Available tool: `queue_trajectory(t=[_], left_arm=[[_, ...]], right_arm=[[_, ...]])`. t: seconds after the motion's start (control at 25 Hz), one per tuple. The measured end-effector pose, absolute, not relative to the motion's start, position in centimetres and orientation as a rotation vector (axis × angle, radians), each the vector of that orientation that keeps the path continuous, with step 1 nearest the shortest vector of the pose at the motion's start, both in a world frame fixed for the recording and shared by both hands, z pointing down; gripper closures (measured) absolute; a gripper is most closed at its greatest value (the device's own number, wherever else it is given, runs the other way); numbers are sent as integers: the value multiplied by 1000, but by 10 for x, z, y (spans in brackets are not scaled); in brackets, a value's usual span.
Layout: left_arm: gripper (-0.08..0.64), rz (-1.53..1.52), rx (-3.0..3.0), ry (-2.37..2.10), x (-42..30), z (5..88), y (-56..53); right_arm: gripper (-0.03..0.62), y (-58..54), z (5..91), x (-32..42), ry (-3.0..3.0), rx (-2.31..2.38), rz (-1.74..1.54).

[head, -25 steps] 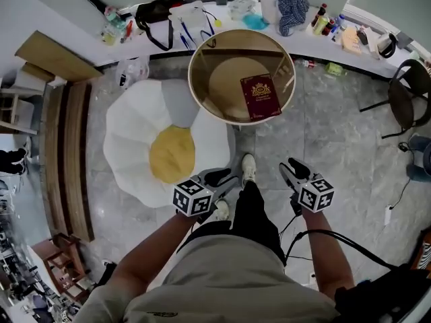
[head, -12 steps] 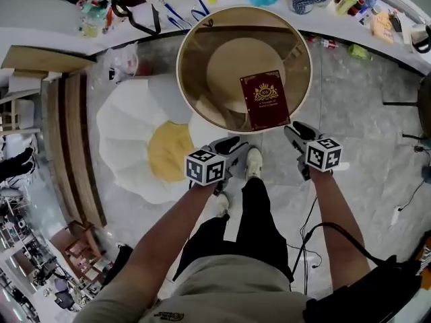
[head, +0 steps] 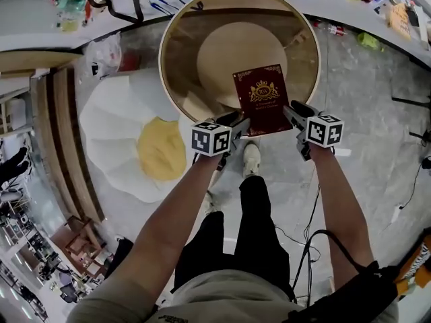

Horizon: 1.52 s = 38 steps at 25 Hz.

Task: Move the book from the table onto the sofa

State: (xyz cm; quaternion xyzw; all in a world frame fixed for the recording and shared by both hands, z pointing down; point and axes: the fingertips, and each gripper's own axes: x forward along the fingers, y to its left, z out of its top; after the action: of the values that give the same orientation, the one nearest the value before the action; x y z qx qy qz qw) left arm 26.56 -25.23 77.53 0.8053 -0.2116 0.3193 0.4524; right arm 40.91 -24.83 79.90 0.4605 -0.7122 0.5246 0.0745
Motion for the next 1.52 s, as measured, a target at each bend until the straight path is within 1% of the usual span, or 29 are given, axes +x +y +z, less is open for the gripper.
queue_trajectory(t=[0.24, 0.32, 0.56, 0.72, 1.04, 1.36, 1.52], left_arm=[[362, 759, 1911, -517, 271, 813, -262], [362, 739, 1885, -518, 272, 822, -260], [360, 667, 1850, -548, 273, 818, -263], [360, 652, 1865, -570, 258, 812, -257], [360, 562, 1869, -660, 198, 789, -239], [360, 487, 1823, -792, 88, 779, -216], [360, 462, 1793, -853, 54, 777, -203]], right_arm=[[410, -252, 822, 400, -2144, 1329, 1638], [425, -250, 826, 398, -2144, 1334, 1688], [454, -250, 819, 401, -2133, 1411, 1740], [468, -241, 814, 382, -2126, 1381, 1741], [474, -218, 792, 322, -2161, 1300, 1733], [483, -209, 768, 213, -2233, 1117, 1669], [483, -206, 763, 179, -2260, 1043, 1647]])
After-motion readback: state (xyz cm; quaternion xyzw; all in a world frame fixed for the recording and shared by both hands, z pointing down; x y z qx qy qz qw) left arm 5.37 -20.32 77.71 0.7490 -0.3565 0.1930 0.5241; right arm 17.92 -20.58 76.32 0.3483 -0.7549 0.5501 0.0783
